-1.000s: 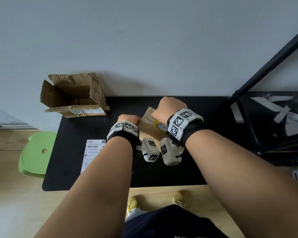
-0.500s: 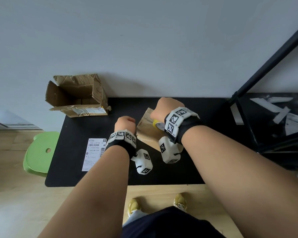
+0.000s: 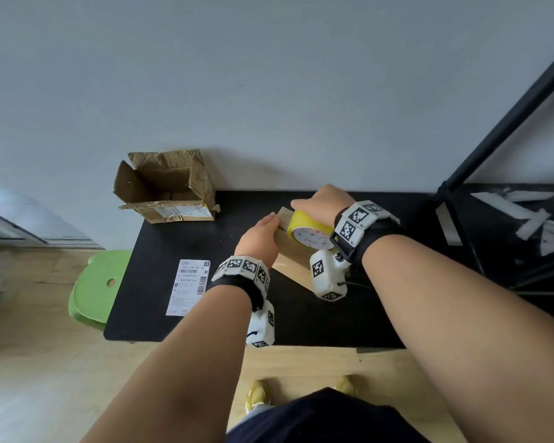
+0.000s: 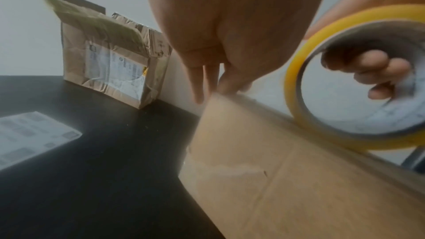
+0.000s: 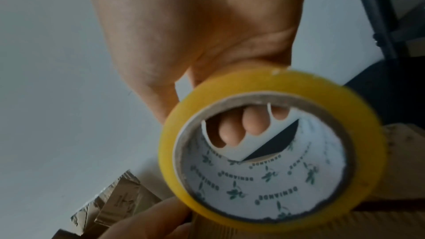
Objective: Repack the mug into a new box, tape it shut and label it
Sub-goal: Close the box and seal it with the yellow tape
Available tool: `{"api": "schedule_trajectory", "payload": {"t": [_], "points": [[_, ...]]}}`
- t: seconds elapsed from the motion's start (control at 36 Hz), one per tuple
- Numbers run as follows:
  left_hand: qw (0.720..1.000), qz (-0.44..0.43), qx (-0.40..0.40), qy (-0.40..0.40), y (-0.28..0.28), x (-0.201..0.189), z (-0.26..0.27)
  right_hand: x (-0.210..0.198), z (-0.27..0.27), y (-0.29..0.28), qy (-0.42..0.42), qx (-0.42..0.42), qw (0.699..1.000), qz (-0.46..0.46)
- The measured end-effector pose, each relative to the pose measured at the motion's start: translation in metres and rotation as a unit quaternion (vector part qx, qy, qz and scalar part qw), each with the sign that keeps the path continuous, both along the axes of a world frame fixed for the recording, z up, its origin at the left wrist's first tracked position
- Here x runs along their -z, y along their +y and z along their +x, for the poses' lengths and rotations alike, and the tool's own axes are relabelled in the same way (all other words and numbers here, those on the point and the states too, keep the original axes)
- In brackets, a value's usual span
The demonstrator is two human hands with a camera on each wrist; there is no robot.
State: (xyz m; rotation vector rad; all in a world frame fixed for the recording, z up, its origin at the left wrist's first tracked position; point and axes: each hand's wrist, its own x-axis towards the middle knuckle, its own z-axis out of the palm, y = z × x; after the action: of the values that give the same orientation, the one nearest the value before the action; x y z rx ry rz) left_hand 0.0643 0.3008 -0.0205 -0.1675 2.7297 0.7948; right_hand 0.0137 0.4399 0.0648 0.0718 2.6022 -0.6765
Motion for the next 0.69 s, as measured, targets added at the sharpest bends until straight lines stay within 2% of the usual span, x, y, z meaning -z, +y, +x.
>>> {"api": "schedule_trajectory", "payload": {"t": [0.17, 0.31, 0.5, 0.69], "points": [[0.998, -0.023, 0.019, -0.056, 0.007, -0.005, -0.002, -0.006, 0.014, 0.022, -0.016, -0.005, 0.997, -0.073], [0.996, -0.006, 0.016, -0.083, 0.011, -0.003, -0.004, -0.005, 0.020, 0.032, -0.019, 0.000, 0.994, -0.110], [0.991, -0.019, 0.001, -0.133, 0.013, 0.001, -0.004, -0.003, 0.020, 0.027, 0.001, 0.012, 0.999, -0.052], [0.989, -0.061, -0.001, -0.137, 0.018, -0.001, -0.004, -0.002, 0.025, 0.038, -0.001, 0.010, 0.999, 0.031]]}}
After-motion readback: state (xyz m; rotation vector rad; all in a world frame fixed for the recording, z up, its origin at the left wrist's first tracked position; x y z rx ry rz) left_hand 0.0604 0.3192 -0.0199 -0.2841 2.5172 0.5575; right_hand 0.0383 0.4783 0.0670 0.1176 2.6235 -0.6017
